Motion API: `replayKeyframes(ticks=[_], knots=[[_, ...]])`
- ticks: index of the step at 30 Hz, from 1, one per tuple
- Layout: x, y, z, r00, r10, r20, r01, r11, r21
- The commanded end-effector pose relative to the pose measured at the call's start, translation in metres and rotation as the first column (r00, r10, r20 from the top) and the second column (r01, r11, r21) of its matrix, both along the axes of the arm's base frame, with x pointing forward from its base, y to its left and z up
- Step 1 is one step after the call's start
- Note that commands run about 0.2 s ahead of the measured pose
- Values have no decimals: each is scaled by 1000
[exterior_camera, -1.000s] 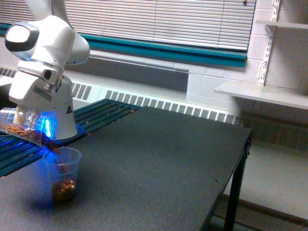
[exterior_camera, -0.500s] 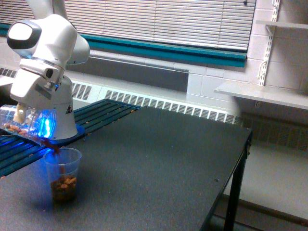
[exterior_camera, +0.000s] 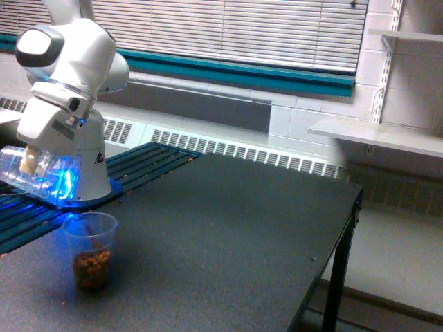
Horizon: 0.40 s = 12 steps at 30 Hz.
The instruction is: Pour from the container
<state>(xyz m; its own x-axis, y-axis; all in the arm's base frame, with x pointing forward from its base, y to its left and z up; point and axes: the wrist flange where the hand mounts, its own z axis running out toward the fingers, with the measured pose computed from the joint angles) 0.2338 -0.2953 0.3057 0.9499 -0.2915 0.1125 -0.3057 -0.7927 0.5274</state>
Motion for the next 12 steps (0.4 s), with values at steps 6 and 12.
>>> replayKeyframes(ticks=[6,12], knots=[[3,9,0,999,28,-33,-28,999,25],[4,12,-2,999,25,-27,-24,999,37]])
